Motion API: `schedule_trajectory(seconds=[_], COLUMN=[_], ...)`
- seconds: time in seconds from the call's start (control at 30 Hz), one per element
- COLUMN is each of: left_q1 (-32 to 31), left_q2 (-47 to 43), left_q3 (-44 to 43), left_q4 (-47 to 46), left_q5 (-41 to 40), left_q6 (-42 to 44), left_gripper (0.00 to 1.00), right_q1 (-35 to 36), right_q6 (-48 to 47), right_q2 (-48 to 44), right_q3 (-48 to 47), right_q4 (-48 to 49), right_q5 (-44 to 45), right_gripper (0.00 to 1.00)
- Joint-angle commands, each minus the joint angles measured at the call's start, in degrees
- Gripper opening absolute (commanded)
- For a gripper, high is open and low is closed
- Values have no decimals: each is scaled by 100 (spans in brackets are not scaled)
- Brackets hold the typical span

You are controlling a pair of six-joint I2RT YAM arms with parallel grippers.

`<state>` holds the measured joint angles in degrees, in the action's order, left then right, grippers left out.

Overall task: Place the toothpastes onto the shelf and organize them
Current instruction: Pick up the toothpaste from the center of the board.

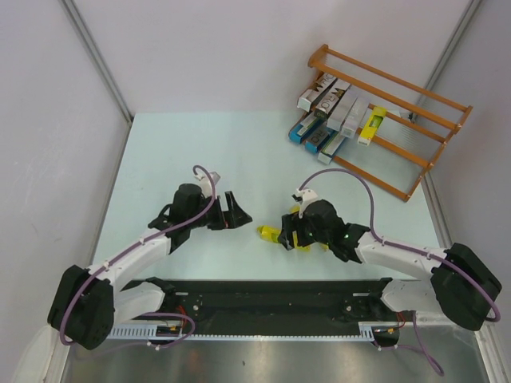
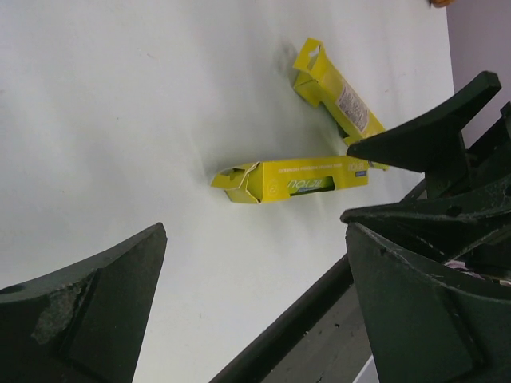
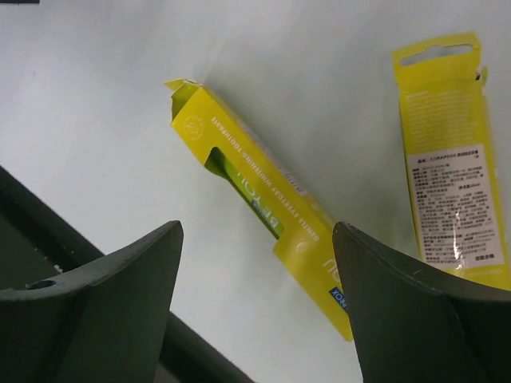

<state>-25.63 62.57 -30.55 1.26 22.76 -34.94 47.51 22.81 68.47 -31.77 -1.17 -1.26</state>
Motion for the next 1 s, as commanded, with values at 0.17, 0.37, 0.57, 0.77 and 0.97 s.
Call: schedule_trajectory(seconds=[0.17,0.37,0.57,0.77,0.97], left_q1=[75,75,75,75,75], left_q2=[159,300,431,511,467], left_q3=[233,339,365,356,277], left_q4=[-293,-372,-442,-486,-398], left_q5=[431,501,554,562,606], left_q6=[75,57,57,49,57], left_gripper=[100,100,100,100,100], right_q1=[48,48,74,171,259], right_q6=[-523,-620,-681,-681,-541], right_q2=[755,1414,1547,1538,1512], right_q3=[-470,-567,-576,-576,-585], right_q4=[794,899,671,337,231], right_q5=[294,-225,-411,-226,29], right_gripper=[82,80,72,52,37])
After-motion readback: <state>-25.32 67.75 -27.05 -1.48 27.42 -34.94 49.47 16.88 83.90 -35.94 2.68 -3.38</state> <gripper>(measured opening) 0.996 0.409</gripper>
